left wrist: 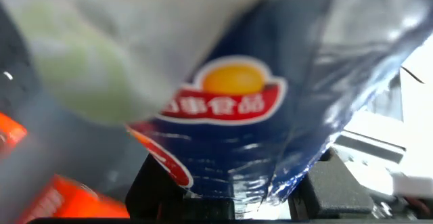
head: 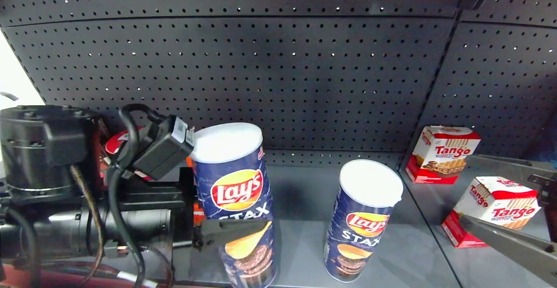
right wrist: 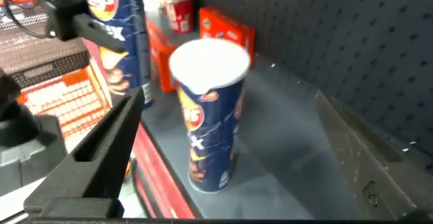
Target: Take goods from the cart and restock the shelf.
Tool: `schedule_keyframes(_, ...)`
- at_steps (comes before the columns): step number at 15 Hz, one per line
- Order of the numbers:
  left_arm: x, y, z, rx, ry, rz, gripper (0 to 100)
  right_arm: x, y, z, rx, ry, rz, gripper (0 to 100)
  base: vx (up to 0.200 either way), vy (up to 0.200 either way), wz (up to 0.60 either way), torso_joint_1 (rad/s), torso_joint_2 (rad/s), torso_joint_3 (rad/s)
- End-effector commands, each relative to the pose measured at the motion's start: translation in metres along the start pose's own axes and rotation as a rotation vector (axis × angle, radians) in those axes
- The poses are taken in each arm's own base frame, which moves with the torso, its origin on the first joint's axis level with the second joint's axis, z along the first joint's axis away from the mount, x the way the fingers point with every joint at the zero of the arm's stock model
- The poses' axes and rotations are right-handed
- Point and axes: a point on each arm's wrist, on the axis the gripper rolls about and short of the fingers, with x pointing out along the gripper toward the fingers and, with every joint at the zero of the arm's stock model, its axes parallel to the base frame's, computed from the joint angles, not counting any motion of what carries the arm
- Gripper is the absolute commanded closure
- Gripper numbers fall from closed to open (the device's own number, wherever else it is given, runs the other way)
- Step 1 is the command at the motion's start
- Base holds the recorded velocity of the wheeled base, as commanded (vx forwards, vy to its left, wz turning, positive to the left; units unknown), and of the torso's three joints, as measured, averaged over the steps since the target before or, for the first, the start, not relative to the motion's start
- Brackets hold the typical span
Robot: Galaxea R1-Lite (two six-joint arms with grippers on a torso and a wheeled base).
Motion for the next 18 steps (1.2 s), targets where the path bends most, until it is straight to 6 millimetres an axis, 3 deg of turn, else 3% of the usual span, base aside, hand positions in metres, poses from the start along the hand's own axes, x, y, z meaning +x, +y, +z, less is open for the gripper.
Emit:
schedule_keyframes(1,0.019,0.019,0.003,-0.011,0.016,0.013,100,-0.003,-0.001,0.002,-0.004,-0.011,-0.018,0,0.000,0.000,0.00,0.000,0.00,0.000)
schedule_keyframes(11,0.061,0.050,0.021,0.106,-0.027,0.057,100,-0.006,0.000,-0.001,0.020,-0.008,-0.020,0,0.000,0.000,0.00,0.000,0.00,0.000)
schedule_keyframes(14,0.081,0.067,0.032,0.138,-0.054,0.056,100,-0.006,0.000,-0.001,0.028,-0.006,-0.019,0,0.000,0.000,0.00,0.000,0.00,0.000)
schedule_keyframes(18,0.098,0.079,0.028,0.134,-0.049,0.022,100,-0.008,0.001,-0.001,0.026,-0.011,-0.019,0,0.000,0.000,0.00,0.000,0.00,0.000)
